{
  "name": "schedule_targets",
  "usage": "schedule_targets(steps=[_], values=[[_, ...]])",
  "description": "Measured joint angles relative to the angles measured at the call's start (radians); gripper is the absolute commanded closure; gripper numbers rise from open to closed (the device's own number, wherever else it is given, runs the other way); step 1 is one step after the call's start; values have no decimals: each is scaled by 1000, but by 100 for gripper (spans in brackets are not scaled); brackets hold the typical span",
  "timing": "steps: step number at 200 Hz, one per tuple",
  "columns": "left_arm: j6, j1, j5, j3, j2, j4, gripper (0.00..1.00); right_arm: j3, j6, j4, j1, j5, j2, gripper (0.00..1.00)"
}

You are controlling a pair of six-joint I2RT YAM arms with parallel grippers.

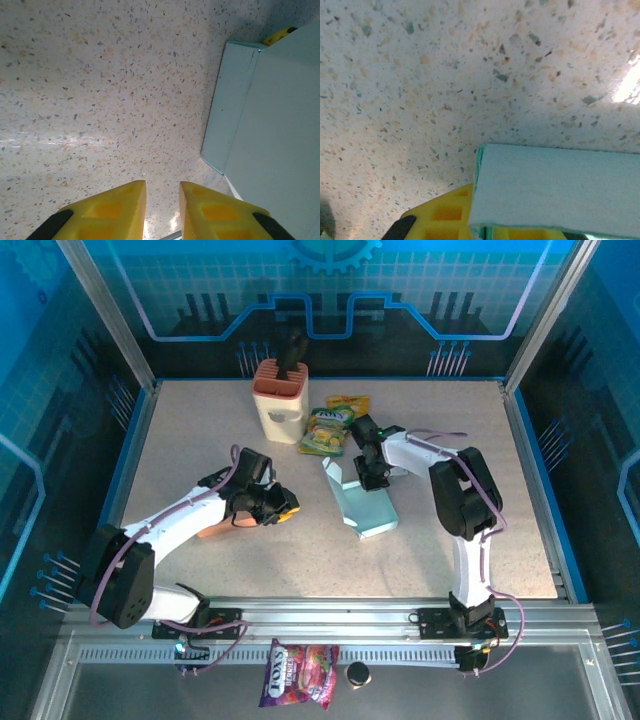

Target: Fold the paper box

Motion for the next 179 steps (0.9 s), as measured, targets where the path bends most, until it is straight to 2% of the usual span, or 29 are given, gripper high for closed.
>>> schedule_targets(steps=[120,134,156,179], values=[[0,0,0,0,0,0,76,-183,45,255,4,69,-86,100],[0,0,0,0,0,0,76,-183,49,257,4,69,-86,79],[0,0,0,0,0,0,76,-182,58,269,4,68,-85,55],[0,0,0,0,0,0,75,-157,55,257,3,55,-85,41]])
